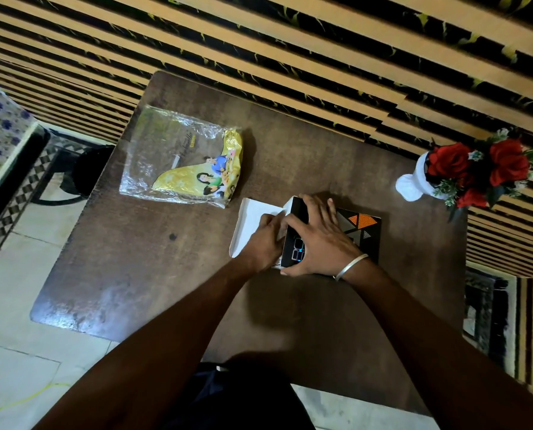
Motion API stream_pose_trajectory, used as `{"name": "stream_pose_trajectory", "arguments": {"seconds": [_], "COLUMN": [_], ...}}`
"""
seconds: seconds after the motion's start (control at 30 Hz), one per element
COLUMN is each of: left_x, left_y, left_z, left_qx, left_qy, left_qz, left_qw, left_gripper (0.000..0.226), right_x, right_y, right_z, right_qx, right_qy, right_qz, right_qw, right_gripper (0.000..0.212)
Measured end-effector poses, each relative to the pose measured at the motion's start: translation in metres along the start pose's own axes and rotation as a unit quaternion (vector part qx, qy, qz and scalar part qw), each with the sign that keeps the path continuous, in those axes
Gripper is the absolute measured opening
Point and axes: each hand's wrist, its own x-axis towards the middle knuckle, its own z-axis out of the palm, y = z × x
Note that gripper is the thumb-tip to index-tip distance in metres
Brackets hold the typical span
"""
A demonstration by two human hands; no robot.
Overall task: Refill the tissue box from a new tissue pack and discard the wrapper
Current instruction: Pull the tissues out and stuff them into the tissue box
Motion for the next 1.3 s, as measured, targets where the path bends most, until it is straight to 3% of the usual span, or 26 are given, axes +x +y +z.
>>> {"name": "stream_pose_trajectory", "arguments": {"seconds": [0.1,0.17,0.37,0.53,0.63,0.7,0.77,0.83,0.93,1.03,1.1,1.2,1.3], "left_x": [-0.003,-0.007,-0.008,-0.007,-0.007,-0.008,-0.008,-0.004,-0.003,0.015,0.018,0.031,0.04], "left_y": [-0.003,-0.006,0.003,0.009,0.005,0.001,-0.011,-0.017,-0.005,-0.011,-0.003,0.008,0.014], "left_z": [-0.003,-0.004,0.003,0.009,0.007,0.001,-0.007,-0.015,-0.024,-0.03,-0.035,-0.035,-0.027], "left_qx": [0.04,0.082,0.064,0.062,0.098,0.151,0.265,0.363,0.422,0.49,0.489,0.528,0.501], "left_qy": [0.054,0.07,0.034,0.005,0.01,0.03,0.022,-0.007,-0.034,-0.135,-0.185,-0.218,-0.205], "left_qz": [-0.025,-0.041,-0.023,-0.019,0.02,0.045,0.096,0.198,0.278,0.312,0.326,0.337,0.318], "left_qw": [0.997,0.993,0.997,0.998,0.995,0.987,0.959,0.911,0.862,0.803,0.788,0.748,0.779], "left_gripper": [0.052,0.04,0.021,0.03,0.035,0.036,0.047,0.054,0.053,0.057,0.056,0.03,0.03], "right_x": [0.0,0.0,0.001,0.0,0.001,-0.001,-0.005,-0.009,-0.012,-0.011,-0.012,-0.009,-0.006], "right_y": [0.001,0.001,0.0,0.001,0.002,0.005,0.01,0.014,0.016,0.015,0.013,0.012,0.011], "right_z": [0.001,0.001,0.003,0.004,0.003,0.002,0.001,0.0,0.0,0.0,0.003,0.004,0.005], "right_qx": [-0.004,-0.001,0.006,0.001,0.002,0.019,0.024,0.018,0.018,-0.008,-0.023,-0.034,-0.041], "right_qy": [-0.003,0.0,0.011,0.002,-0.001,-0.001,-0.009,-0.023,-0.055,-0.059,-0.044,-0.031,-0.036], "right_qz": [0.002,0.002,0.0,-0.001,-0.005,-0.007,-0.002,0.005,0.015,0.019,0.017,0.025,0.034], "right_qw": [1.0,1.0,1.0,1.0,1.0,1.0,1.0,1.0,0.998,0.998,0.999,0.999,0.998], "right_gripper": [0.091,0.09,0.085,0.084,0.092,0.11,0.131,0.145,0.154,0.152,0.146,0.142,0.147]}}
